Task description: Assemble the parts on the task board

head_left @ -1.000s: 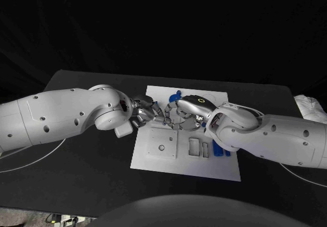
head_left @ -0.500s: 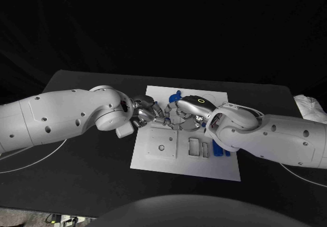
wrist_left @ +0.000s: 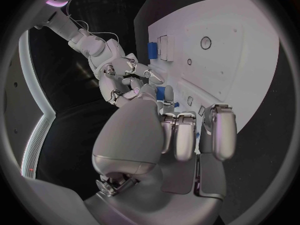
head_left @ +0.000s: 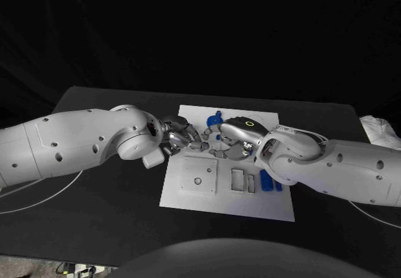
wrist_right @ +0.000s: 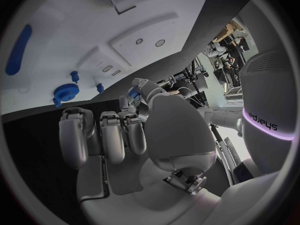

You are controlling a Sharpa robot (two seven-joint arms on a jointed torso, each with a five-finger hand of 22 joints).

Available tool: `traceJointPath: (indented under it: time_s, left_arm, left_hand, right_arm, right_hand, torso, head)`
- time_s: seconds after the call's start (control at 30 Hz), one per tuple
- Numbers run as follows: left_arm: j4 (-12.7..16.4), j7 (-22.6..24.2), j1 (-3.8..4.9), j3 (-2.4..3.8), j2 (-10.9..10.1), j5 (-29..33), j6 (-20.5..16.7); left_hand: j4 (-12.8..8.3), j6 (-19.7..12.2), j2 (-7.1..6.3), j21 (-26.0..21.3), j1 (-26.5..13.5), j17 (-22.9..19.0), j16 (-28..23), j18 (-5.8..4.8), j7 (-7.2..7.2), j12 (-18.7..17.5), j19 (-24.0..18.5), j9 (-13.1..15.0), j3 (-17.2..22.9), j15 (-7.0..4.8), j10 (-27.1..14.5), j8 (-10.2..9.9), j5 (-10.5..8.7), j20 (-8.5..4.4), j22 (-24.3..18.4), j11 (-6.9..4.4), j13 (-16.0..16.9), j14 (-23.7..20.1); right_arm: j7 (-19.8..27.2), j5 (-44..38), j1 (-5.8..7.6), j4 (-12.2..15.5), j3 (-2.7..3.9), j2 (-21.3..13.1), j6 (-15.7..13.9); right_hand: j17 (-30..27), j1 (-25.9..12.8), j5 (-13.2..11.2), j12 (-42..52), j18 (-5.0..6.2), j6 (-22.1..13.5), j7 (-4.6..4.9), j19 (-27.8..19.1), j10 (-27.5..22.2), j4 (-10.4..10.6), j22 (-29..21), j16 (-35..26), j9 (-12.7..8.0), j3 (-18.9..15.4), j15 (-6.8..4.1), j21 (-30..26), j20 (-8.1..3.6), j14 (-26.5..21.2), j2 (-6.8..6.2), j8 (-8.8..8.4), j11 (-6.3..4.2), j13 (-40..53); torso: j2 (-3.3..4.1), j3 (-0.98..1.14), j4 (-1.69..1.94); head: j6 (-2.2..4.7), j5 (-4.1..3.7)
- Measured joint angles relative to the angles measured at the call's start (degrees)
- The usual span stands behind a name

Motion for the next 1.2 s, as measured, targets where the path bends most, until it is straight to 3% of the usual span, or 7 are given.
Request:
traceJointPath:
  time_s: [0.2, 0.37, 0.53, 0.63, 0.73, 0.87, 1.2]
  left_arm:
    - [-0.01, -2.92, 1.0, -0.05, -0.68, 0.6, 0.43]
    - [0.0, -6.88, 4.04, -0.01, -0.95, 0.2, 2.39]
    - [-0.67, -11.54, 7.47, 0.04, -0.06, -1.12, 6.68]
    - [-1.78, -14.7, 8.88, 0.09, 1.19, -2.45, 10.18]
    - [-3.25, -17.76, 9.55, 0.09, 2.9, -4.28, 13.95]
    - [-5.08, -19.94, 9.93, 0.07, 5.13, -6.71, 17.91]
    - [-10.6, -22.25, 10.17, 0.11, 11.29, -12.13, 26.08]
  left_hand:
    - [1.43, -0.03, 0.01, -0.68, -0.01, 0.01, 0.0, 0.01, -0.03, 0.25, -0.23, 0.0, 1.43, -0.01, 0.0, 0.03, -1.15, -0.22, 0.0, -0.01, -0.01, 0.01]
    - [2.37, -2.93, 0.66, -1.57, -0.66, 0.01, 0.0, 0.01, 0.21, 0.26, -0.87, 0.01, 3.95, -0.01, 0.24, 2.5, -1.41, 0.24, 0.0, 0.21, -0.01, 0.01]
    - [2.47, -6.16, 2.33, -1.99, -2.33, 0.0, 0.0, 0.01, 0.5, 0.49, -1.35, 8.76, 7.09, 0.34, 0.34, 2.54, -0.87, 0.72, 0.0, 0.3, 0.16, 0.11]
    - [2.35, -7.42, 1.37, -2.11, -3.64, 0.0, 0.0, 0.01, 0.6, 0.54, -1.55, 10.3, 13.78, 0.34, 0.85, 2.55, -9.84, 0.52, 0.0, -0.2, -0.16, 0.11]
    - [2.36, -7.42, -3.01, -2.09, -8.02, 0.0, 0.0, 0.01, 0.61, 0.54, -1.49, 13.56, 25.3, 0.34, 1.26, 2.72, -13.02, 0.47, 0.0, -0.21, -0.09, 0.11]
    - [2.4, -7.19, -6.01, -1.37, -11.37, 0.0, 0.0, 0.0, 0.84, 0.54, -0.39, 14.69, 31.02, 0.34, 1.37, 7.29, -11.69, 0.0, 0.0, -0.32, -0.01, 0.11]
    - [1.72, -6.78, -6.32, -1.06, -16.81, -0.01, 0.0, 0.0, 1.24, 0.54, 0.11, 17.06, 35.1, 0.34, 1.24, 10.9, -10.0, -0.1, 0.0, -0.83, -0.02, 0.1]
  right_arm:
    - [-0.36, -1.75, 0.37, 0.36, -0.04, -2.71, 0.18]
    - [-0.77, -2.7, 2.11, 2.07, -0.05, -5.95, 0.21]
    - [-0.98, -2.95, 4.71, 4.33, -0.02, -8.66, 0.16]
    - [-1.11, -2.9, 5.97, 5.7, -0.04, -9.68, 0.21]
    - [-1.3, -2.68, 6.45, 6.59, -0.11, -10.02, 0.44]
    - [-1.56, -2.37, 6.7, 7.54, -0.14, -10.24, 0.9]
    - [-2.22, -1.7, 6.96, 8.55, -0.19, -10.4, 1.75]
  right_hand:
    - [0.0, 0.29, -0.2, 0.0, 0.0, -0.19, 0.19, -0.43, 0.2, 0.0, 0.0, 0.0, -0.43, 0.0, 0.14, -0.8, 0.35, 0.14, -0.29, -0.28, 0.2, 0.0]
    - [-0.01, 0.29, 1.31, 0.0, 0.01, -0.27, 0.27, -0.81, 0.0, 0.0, 0.0, 0.0, -0.92, 0.0, 0.2, -0.89, 0.38, 0.2, -0.29, -0.5, 0.41, 0.0]
    - [-0.01, 0.29, 2.16, 0.0, 0.01, -0.27, 0.27, -0.81, 0.0, 0.0, -0.01, 0.0, -1.0, 0.0, 0.2, -0.89, 0.38, 0.2, -0.29, -0.5, 0.41, 0.0]
    - [-0.01, 0.29, 2.29, 0.0, 0.01, -0.08, 0.08, -0.81, 0.0, 0.0, -0.01, 0.0, -1.0, 0.0, 0.2, -0.89, 0.38, 0.2, -0.29, -0.5, 0.41, 0.0]
    - [-0.01, 0.29, 2.39, 0.0, 0.01, 0.14, 0.3, -0.81, 0.0, 0.0, -0.01, 0.0, -1.0, 0.0, 0.2, -1.13, 0.38, 0.2, -0.29, -0.5, 0.41, 0.0]
    - [0.01, 0.29, 2.39, 0.0, 0.01, 0.34, 0.1, -0.86, 0.0, 0.0, -0.01, 0.0, -1.0, 0.0, 0.2, -1.38, 0.43, 0.2, -0.29, -0.5, 0.41, 0.0]
    - [0.03, 0.29, 2.39, 0.0, 0.01, 0.72, 0.12, -1.01, 0.0, 0.0, -0.02, 0.0, -0.99, -0.01, 0.2, -1.61, 0.59, 0.2, -0.29, -0.16, 0.4, 0.0]
  torso:
    - [-0.06, 0.36, -0.22]
    - [-0.07, 0.79, -0.63]
    - [-0.07, 1.3, -1.27]
    - [-0.06, 1.6, -1.8]
    - [-0.03, 1.83, -2.26]
    - [0.13, 2.08, -2.75]
    - [0.3, 2.37, -2.97]
  head:
    - [0.0, 0.51]
    - [0.0, 0.91]
    - [0.0, 1.14]
    - [0.0, 1.35]
    - [0.0, 1.53]
    - [0.0, 1.6]
    - [0.0, 1.99]
